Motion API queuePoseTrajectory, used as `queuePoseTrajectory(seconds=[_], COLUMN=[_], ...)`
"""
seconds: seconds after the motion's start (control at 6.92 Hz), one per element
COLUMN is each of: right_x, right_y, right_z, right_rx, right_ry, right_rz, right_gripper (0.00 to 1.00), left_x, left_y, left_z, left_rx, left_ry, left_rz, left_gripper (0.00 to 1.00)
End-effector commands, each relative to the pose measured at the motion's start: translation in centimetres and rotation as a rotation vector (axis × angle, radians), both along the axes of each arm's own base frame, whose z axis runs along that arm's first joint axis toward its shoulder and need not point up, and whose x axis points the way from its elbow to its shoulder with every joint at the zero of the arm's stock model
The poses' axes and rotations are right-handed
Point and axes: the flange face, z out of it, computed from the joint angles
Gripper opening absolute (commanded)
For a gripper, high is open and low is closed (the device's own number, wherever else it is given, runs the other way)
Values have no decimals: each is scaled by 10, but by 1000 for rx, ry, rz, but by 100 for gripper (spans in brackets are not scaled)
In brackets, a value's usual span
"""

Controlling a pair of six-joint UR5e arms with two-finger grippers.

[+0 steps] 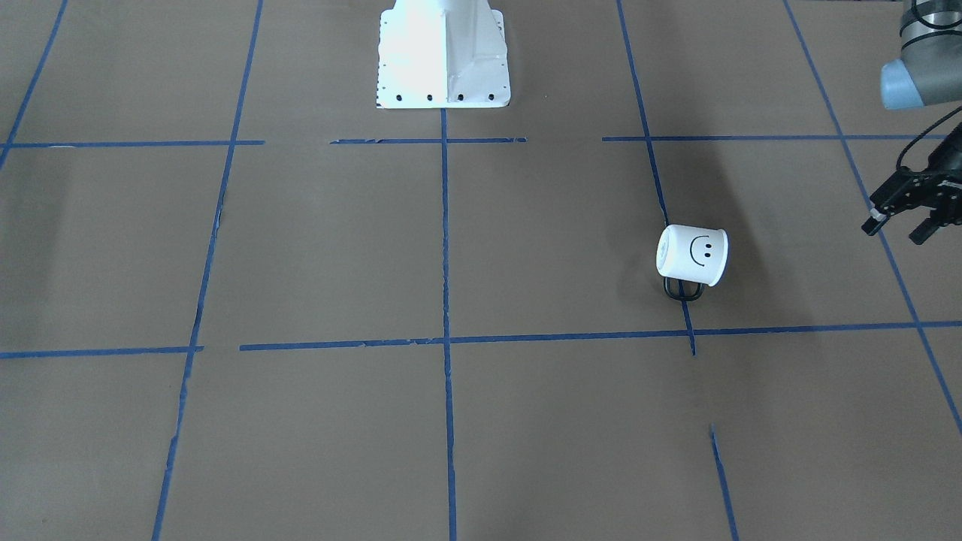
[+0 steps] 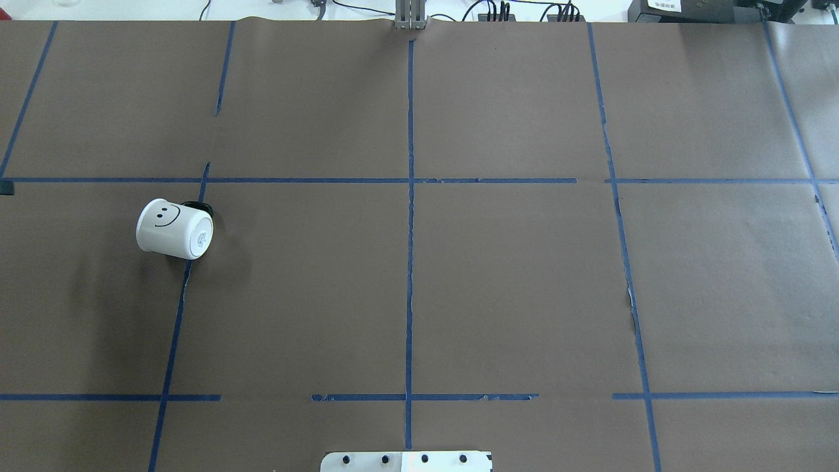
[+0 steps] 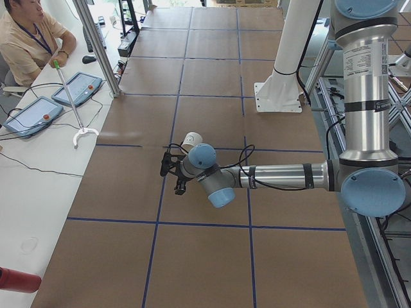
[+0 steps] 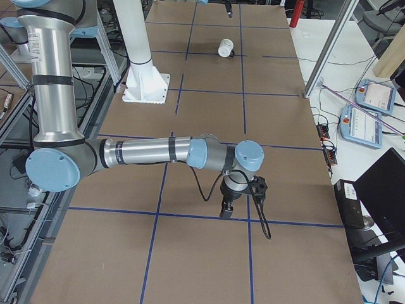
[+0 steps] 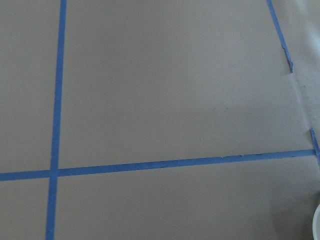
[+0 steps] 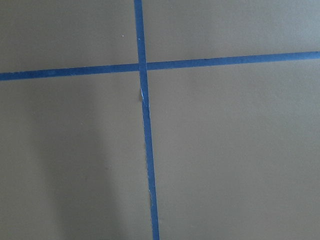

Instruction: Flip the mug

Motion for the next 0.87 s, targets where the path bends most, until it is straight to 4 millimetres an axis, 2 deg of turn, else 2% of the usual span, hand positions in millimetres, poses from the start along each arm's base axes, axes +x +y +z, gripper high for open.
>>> queuePoseTrajectory(seconds=[0.0, 0.14, 0.29, 0.43, 0.58, 0.72], right_x=[0, 0, 0, 0, 0, 0], right_y=[0, 0, 0, 0, 0, 0], right_z=[0, 0, 0, 0, 0, 1], right_rx=[0, 0, 0, 0, 0, -2], right_ry=[0, 0, 0, 0, 0, 0], right_rz=[0, 0, 0, 0, 0, 0], right_gripper=[100, 100, 100, 100, 100, 100], left_x=[63, 80, 114, 156, 169, 181], left_y=[24, 23, 7, 2, 7, 20], left_z=[-15, -24, -41, -52, -56, -52], left_rx=[49, 71, 76, 101, 110, 103], left_ry=[166, 261, 358, 395, 439, 491], left_rz=[-20, -9, -20, -18, 1, 31], left_gripper=[100, 100, 100, 100, 100, 100])
